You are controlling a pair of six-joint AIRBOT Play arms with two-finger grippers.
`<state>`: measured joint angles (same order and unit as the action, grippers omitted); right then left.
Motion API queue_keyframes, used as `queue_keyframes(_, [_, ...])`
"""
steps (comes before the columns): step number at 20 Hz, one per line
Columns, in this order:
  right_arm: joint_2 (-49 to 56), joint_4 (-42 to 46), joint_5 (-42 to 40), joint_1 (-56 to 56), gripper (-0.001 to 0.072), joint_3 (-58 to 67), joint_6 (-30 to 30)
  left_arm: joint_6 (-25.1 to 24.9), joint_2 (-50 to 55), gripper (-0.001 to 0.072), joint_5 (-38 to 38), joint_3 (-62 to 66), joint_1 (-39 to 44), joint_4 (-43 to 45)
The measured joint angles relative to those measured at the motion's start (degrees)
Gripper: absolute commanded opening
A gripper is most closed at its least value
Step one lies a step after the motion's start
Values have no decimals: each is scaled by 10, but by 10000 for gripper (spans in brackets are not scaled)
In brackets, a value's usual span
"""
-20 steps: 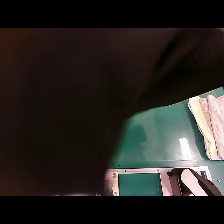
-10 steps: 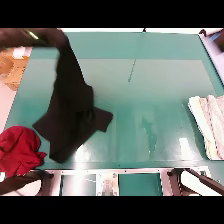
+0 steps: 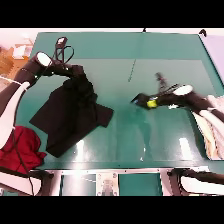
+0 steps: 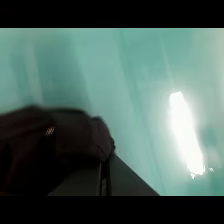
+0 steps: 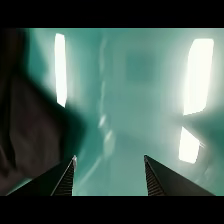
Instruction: Fold the shirts.
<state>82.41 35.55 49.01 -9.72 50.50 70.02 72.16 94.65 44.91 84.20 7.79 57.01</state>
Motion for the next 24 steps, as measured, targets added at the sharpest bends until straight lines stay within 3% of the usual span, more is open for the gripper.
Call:
queue_keyframes(4, [79, -45, -9, -108, 488, 35, -2, -3, 5, 26, 15, 0, 0, 0])
queue_keyframes(5, [92, -56, -9, -125, 418, 47, -2, -3, 5, 26, 20, 0, 0, -1])
queue_keyframes(7, [115, -57, -13, -150, 104, 75, -2, -5, 7, 26, 31, 1, 0, 0])
queue_keyframes(8, [123, -63, -16, -157, 17, 89, -2, -5, 7, 25, 36, 3, 0, 0])
queue_keyframes(13, [112, -52, 1, -140, 14, 151, -1, -5, -3, 25, 89, 68, 0, 25])
queue_keyframes(17, [17, -3, 21, -32, 14, 227, 23, 6, -65, 25, 122, 165, 0, 67])
queue_keyframes(24, [-148, 21, 84, 183, 14, 524, 71, 28, -252, 25, 111, 308, 0, 65])
